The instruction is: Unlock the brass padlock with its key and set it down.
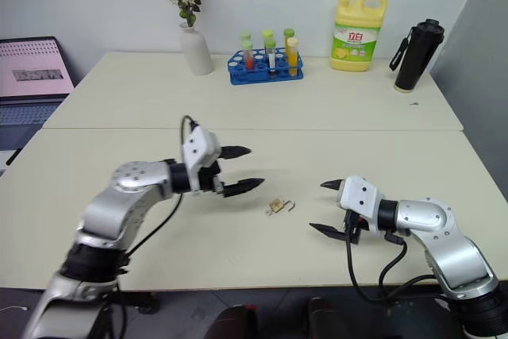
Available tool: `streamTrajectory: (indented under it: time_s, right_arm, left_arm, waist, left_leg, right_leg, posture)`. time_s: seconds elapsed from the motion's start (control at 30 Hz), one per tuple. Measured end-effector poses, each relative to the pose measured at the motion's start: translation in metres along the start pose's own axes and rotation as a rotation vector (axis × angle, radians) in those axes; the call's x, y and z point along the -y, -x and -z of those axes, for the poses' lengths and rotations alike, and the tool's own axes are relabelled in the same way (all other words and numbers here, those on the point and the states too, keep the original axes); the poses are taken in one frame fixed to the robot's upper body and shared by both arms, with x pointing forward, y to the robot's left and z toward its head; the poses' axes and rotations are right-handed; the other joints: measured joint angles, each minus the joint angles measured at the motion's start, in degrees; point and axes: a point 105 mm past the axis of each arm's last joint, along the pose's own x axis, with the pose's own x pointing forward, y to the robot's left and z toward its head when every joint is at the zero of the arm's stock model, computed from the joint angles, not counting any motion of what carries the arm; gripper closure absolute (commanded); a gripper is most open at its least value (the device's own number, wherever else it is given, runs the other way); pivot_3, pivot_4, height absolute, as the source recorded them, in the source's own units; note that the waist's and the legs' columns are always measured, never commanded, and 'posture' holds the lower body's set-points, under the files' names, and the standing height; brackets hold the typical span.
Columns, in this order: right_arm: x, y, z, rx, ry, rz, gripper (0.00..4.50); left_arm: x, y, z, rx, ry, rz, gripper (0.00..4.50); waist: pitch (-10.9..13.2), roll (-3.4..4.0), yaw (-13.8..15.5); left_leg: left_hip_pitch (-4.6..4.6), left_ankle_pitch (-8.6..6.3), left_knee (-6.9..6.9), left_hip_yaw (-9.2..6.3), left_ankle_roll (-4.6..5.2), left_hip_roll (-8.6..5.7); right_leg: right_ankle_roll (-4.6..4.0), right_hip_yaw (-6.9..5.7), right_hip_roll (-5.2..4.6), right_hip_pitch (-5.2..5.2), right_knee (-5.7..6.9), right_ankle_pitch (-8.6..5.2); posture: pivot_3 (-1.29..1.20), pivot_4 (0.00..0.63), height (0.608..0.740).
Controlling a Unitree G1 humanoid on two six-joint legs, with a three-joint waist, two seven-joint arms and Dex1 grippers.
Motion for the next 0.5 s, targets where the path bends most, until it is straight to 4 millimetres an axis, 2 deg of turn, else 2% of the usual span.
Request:
streamTrajectory:
  time_s: [0.13, 0.2, 0.33, 0.5]
  right_arm:
    - [-0.003, 0.006, -0.003, 0.004, -0.002, -0.052, 0.0]
    - [-0.003, 0.008, -0.005, 0.01, -0.002, -0.062, 0.0]
    - [-0.004, 0.011, -0.006, 0.011, -0.002, -0.095, 0.0]
    - [-0.002, 0.011, -0.006, 0.01, 0.0, -0.115, 0.0]
  left_arm:
    - [0.026, 0.026, 0.028, -0.111, -0.046, 0.052, 0.23]
    - [0.029, 0.033, 0.034, -0.133, -0.048, 0.049, 0.23]
    - [0.03, 0.043, 0.033, -0.134, -0.051, 0.017, 0.23]
    - [0.029, 0.043, 0.028, -0.107, -0.036, -0.011, 0.23]
  waist:
    - [0.01, 0.0, 0.19]
    - [0.01, -0.02, 0.46]
    - [0.02, -0.02, 0.61]
    - [0.02, -0.02, 0.38]
  left_leg:
    - [-0.01, 0.0, 0.02, 0.01, 0.01, -0.02]
    - [-0.02, 0.0, 0.03, -0.03, 0.01, -0.03]
    - [0.0, 0.0, 0.06, 0.0, 0.01, -0.02]
    - [0.0, 0.0, 0.05, 0.0, 0.01, -0.01]
  right_leg:
    - [0.0, -0.02, -0.07, 0.01, -0.03, -0.01]
    - [0.0, -0.08, -0.07, 0.02, -0.04, -0.01]
    - [0.0, -0.07, -0.06, 0.04, -0.04, -0.02]
    - [0.0, -0.07, -0.05, 0.03, -0.03, -0.02]
  posture:
    - [0.0, 0.15, 0.74]
    - [0.0, 0.15, 0.74]
    - [0.0, 0.15, 0.74]
    - [0.0, 0.15, 0.74]
